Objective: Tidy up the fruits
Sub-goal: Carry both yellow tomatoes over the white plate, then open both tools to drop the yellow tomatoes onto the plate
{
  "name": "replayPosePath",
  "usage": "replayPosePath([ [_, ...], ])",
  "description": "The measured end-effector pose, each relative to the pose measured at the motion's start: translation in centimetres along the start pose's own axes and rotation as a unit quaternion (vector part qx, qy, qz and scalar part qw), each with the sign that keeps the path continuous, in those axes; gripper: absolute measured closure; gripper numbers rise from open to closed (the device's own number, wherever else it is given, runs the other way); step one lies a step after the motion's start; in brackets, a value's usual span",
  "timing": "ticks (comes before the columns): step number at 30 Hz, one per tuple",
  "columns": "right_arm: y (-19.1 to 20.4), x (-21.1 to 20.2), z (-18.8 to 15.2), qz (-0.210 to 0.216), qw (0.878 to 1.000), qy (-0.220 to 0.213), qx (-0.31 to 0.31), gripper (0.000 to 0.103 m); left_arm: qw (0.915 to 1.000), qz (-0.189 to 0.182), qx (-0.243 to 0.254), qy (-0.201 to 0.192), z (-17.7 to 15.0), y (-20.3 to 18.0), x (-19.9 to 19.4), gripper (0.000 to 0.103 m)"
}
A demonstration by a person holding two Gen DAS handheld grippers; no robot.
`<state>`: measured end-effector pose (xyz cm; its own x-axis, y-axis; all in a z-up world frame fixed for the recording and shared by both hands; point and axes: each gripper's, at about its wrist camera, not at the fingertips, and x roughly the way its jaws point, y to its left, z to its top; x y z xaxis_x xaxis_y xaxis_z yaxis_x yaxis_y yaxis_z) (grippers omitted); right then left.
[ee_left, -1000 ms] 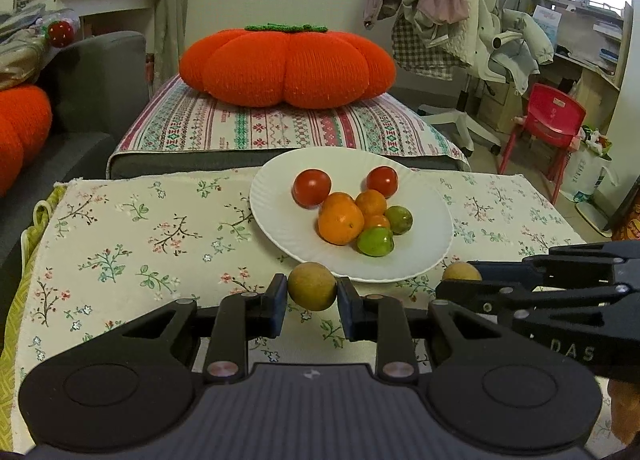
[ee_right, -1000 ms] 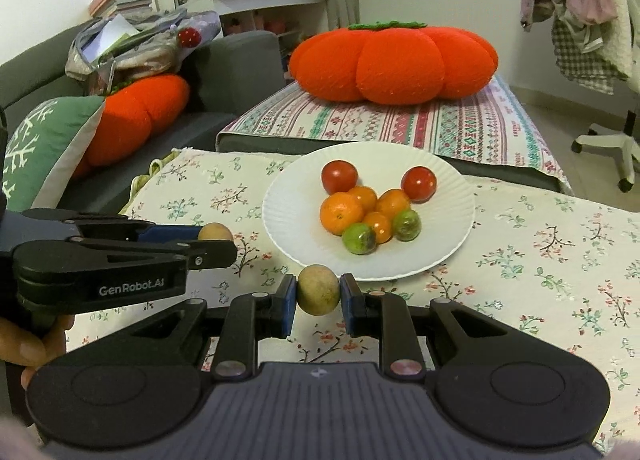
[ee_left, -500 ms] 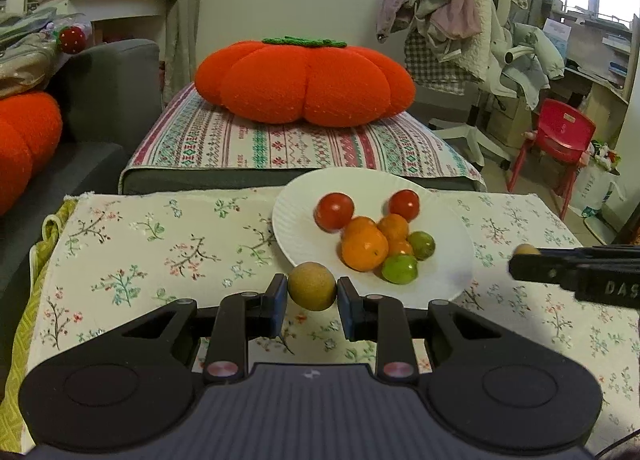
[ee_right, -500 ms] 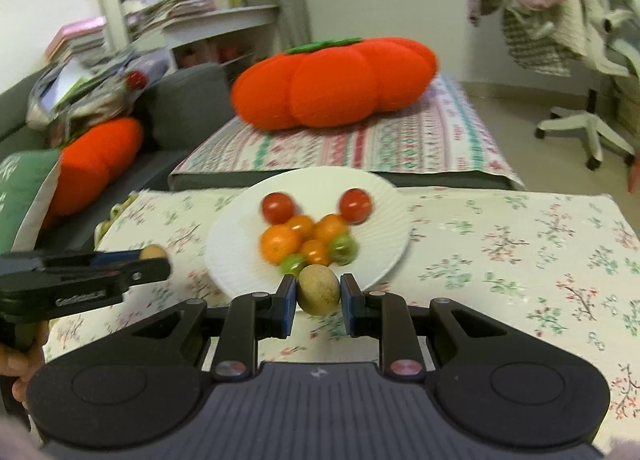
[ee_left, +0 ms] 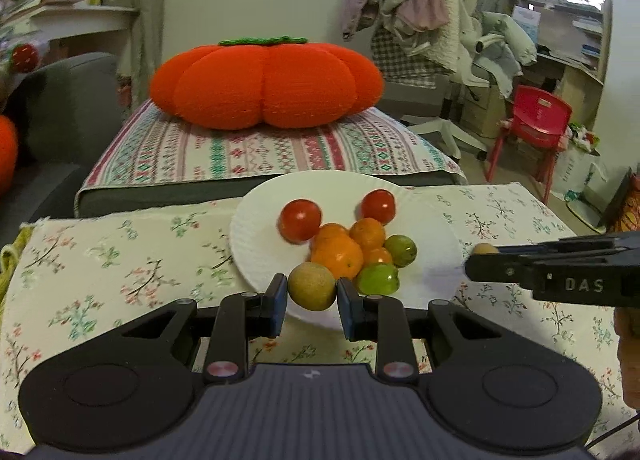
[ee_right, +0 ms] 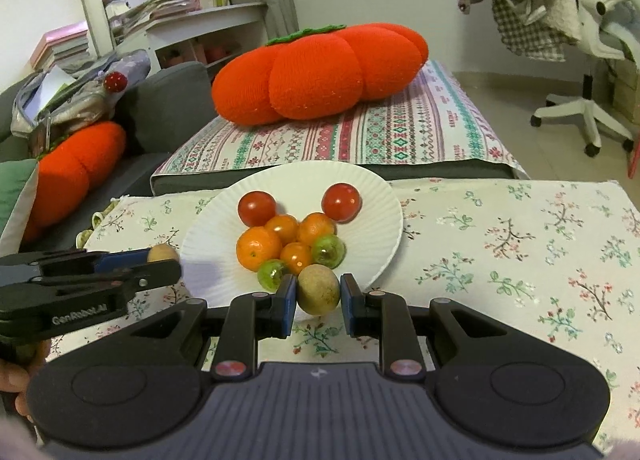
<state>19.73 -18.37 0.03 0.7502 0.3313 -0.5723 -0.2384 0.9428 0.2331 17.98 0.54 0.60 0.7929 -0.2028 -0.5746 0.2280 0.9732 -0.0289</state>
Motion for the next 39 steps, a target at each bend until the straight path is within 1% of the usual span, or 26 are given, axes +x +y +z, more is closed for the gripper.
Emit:
replayPosePath([
  [5,0.5,1.2,0.0,-0.006,1.0,0.004,-0.02,0.082,1.0,-0.002,0.005,0.006,-0.1,0.0,1.1,0.084],
  [14,0.8,2.7,-0.1,-0.013,0.999,0.012,-0.035,0.082,0.9998,-0.004,0.006,0.016,-0.2,0.1,3.0,0.084],
  [20,0.7,3.5,-0.2,-0.015,0.999,0.016,-0.039,0.082,0.9999,-0.004,0.003,0.014,-0.2,0.3,3.5,0.084],
  [26,0.6,3.6,-0.2,-0.016,0.999,0.013,-0.033,0.077,0.9998,-0.012,-0.007,0.013,-0.2,0.7,3.5,0.081],
  [28,0.5,3.4,-0.1,-0.017,0.999,0.012,-0.03,0.076,0.9997,-0.013,-0.017,0.012,0.0,1.1,3.2,0.078],
  [29,0.4,3.3,0.0,-0.018,0.999,0.011,-0.026,0.076,0.9995,-0.013,-0.027,0.01,0.1,1.4,3.0,0.075],
  [34,-0.3,2.3,0.9,-0.023,1.0,0.004,0.002,0.072,0.9959,-0.025,-0.087,0.01,0.6,3.7,1.9,0.074],
  [36,-0.7,2.0,1.2,-0.019,1.0,0.002,0.016,0.07,0.9951,-0.023,-0.096,0.012,0.6,3.8,1.5,0.074],
  [38,-1.1,1.8,1.4,-0.011,0.999,0.004,0.035,0.068,0.9955,-0.019,-0.091,0.017,0.6,3.4,1.0,0.074],
  [39,-1.2,1.8,1.4,-0.007,0.999,0.008,0.041,0.065,0.9957,-0.019,-0.089,0.018,0.7,3.0,0.8,0.074],
])
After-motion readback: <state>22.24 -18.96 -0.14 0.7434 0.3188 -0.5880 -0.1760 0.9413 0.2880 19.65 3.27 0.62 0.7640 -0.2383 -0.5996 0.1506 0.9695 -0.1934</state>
